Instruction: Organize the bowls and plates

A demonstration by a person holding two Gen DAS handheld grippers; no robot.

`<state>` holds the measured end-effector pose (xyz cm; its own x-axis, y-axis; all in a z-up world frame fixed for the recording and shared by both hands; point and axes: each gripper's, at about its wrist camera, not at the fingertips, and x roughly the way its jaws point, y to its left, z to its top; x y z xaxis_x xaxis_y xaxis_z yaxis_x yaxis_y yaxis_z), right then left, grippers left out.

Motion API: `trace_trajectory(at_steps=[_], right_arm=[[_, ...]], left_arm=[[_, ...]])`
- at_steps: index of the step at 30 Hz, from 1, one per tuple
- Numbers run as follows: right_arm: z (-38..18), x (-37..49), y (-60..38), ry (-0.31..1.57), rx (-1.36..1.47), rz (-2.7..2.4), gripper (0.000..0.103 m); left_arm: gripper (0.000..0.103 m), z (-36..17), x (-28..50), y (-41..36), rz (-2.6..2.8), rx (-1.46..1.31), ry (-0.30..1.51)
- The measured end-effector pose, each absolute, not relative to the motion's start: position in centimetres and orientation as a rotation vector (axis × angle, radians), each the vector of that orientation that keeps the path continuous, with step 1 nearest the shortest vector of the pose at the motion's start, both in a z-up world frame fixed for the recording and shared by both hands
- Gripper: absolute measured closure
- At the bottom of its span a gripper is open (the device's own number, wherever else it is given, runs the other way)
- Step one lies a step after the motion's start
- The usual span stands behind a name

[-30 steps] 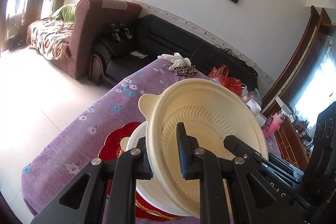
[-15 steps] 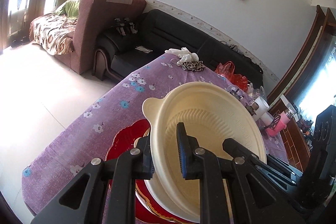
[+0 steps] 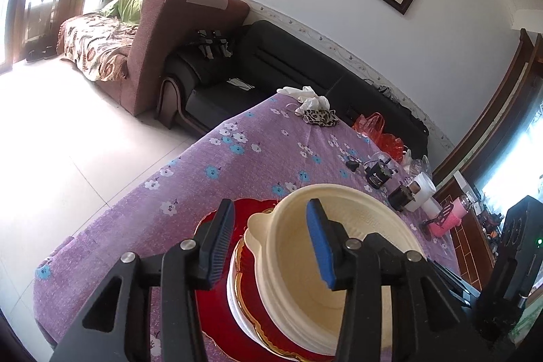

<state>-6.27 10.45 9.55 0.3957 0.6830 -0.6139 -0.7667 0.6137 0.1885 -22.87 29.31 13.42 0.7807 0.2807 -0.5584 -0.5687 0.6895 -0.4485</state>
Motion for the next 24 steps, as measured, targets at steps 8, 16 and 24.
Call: trace_trajectory(at_steps=[8,16,24], right_arm=[[10.1,-6.7,10.4,0.691,-0.115,0.933,0.049],[11.4,-7.3,9.9,0.623,-0.123,0.902,0.031],[12.2,-7.4,9.1,0.585,-0.115,0.866,0.028]], left_arm=[[0.051,13.7,-24.5,30.4,0.535,-0.682,0.442],[0.049,13.5,-25.6,31.1,0.557,-0.700,0.431],[0.044,13.9,-25.8,30.1,0.605,-0.626,0.439]])
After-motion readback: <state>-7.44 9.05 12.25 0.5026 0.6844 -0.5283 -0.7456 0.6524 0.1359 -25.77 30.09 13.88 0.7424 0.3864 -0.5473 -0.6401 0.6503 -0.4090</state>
